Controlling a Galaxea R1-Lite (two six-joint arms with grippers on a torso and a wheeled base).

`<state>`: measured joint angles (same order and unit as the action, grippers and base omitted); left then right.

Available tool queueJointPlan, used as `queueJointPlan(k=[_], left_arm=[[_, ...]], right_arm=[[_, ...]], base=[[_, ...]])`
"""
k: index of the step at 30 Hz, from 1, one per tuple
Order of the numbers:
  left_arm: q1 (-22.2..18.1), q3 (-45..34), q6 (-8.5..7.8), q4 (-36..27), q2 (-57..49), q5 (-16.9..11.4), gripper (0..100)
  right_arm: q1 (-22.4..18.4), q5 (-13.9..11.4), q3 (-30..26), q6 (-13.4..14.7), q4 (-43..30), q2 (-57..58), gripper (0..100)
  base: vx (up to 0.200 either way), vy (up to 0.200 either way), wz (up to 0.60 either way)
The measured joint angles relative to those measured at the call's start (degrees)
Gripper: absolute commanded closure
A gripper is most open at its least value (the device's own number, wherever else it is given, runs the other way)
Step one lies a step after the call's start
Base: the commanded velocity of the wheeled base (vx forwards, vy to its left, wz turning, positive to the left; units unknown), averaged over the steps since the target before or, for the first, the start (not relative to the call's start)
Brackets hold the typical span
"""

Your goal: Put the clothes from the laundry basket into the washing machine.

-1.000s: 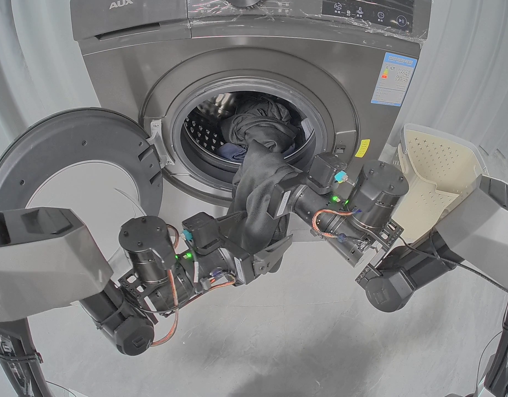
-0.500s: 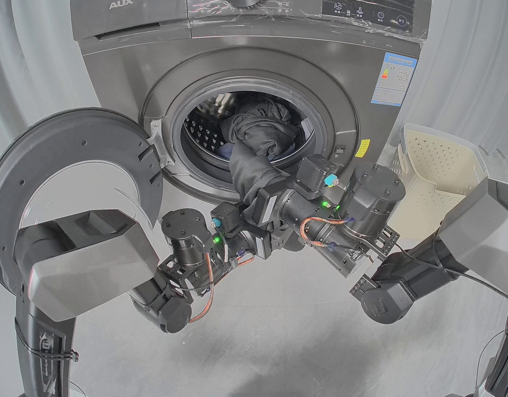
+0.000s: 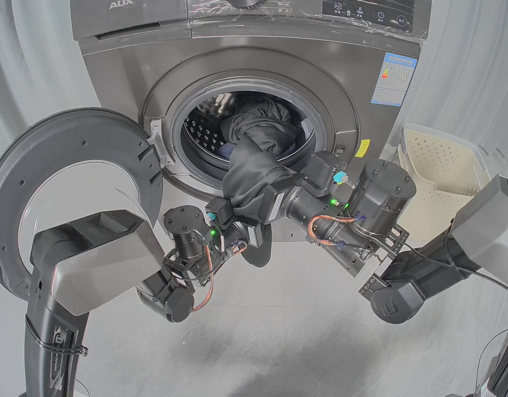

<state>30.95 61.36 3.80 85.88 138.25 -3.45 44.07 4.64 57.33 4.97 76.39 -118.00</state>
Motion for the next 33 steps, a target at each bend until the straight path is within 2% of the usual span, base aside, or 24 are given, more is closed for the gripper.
queueJointPlan(k=[11, 16, 21, 22, 28, 33], left_arm=[[-1.7, -5.0, 1.28, 2.2, -6.1, 0.6, 100], [-1.2, -10.9, 2.77, 2.2, -12.5, 0.3, 100], [0.3, -16.4, 4.35, 1.9, -19.0, 0.1, 100], [0.6, -17.3, 4.53, 2.0, -20.2, 0.1, 100], [1.3, -20.7, 4.71, 2.4, -24.3, 0.7, 100], [1.5, -23.4, 4.62, 2.6, -26.6, 0.7, 100]], right_arm=[[-8.5, -0.1, -3.0, 0.7, 0.4, -0.1, 100], [-9.8, -0.2, -4.0, 1.2, 1.2, -1.6, 100], [-8.8, -0.9, -4.7, 1.3, 3.1, -3.5, 100], [-8.2, -1.4, -4.9, 1.3, 3.8, -3.8, 0], [-6.0, -2.7, -7.3, 1.2, 4.9, -3.2, 0], [-5.5, -4.8, -14.4, 0.6, 4.7, 0.4, 0]], base=[[0.000, 0.000, 0.00], [0.000, 0.000, 0.00], [0.000, 0.000, 0.00], [0.000, 0.000, 0.00], [0.000, 0.000, 0.00], [0.000, 0.000, 0.00]])
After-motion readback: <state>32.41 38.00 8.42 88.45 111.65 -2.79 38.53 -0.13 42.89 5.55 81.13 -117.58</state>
